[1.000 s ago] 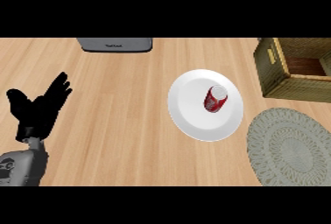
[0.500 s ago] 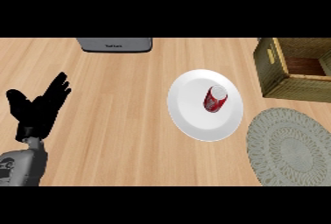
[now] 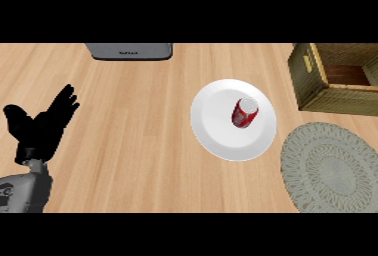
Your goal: Pick the tomato from the placemat and place it in the basket
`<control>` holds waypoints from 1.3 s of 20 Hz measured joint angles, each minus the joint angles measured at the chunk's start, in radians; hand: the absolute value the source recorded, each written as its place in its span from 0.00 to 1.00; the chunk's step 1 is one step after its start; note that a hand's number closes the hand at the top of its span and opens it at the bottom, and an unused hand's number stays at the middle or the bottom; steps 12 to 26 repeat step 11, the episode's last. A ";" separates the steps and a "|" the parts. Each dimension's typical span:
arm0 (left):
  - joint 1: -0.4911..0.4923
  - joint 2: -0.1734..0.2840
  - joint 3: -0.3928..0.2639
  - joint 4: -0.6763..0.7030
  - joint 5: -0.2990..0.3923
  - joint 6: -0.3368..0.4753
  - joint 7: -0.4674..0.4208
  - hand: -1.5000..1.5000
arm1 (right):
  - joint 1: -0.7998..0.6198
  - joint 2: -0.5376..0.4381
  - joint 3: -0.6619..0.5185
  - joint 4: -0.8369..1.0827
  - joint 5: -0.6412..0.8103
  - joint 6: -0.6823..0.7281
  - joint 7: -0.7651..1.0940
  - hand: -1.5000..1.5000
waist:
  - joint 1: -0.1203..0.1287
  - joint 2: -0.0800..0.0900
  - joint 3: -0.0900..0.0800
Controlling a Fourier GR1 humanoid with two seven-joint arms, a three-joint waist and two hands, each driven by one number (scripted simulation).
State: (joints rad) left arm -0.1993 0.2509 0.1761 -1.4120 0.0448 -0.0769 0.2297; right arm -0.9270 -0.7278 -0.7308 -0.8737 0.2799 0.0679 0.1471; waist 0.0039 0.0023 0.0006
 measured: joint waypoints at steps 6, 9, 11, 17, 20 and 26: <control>-0.013 -0.001 -0.001 -0.009 -0.001 0.003 0.018 0.50 | 0.063 -0.204 -0.112 0.170 -0.107 0.179 -0.042 0.00 | -0.002 0.002 0.001; -0.008 -0.008 -0.002 0.000 -0.007 0.009 0.000 0.50 | 0.132 -0.291 -0.140 0.263 -0.134 0.300 -0.113 0.00 | -0.002 0.004 0.002; -0.005 -0.008 0.000 0.000 -0.003 0.005 -0.001 0.50 | 0.169 -0.349 -0.154 0.325 -0.145 0.369 -0.160 0.00 | 0.001 0.005 0.002; -0.005 -0.008 0.000 0.000 -0.003 0.005 -0.001 0.50 | 0.169 -0.349 -0.154 0.325 -0.145 0.369 -0.160 0.00 | 0.001 0.005 0.002; -0.005 -0.008 0.000 0.000 -0.003 0.005 -0.001 0.50 | 0.169 -0.349 -0.154 0.325 -0.145 0.369 -0.160 0.00 | 0.001 0.005 0.002; -0.005 -0.008 0.000 0.000 -0.003 0.005 -0.001 0.50 | 0.169 -0.349 -0.154 0.325 -0.145 0.369 -0.160 0.00 | 0.001 0.005 0.002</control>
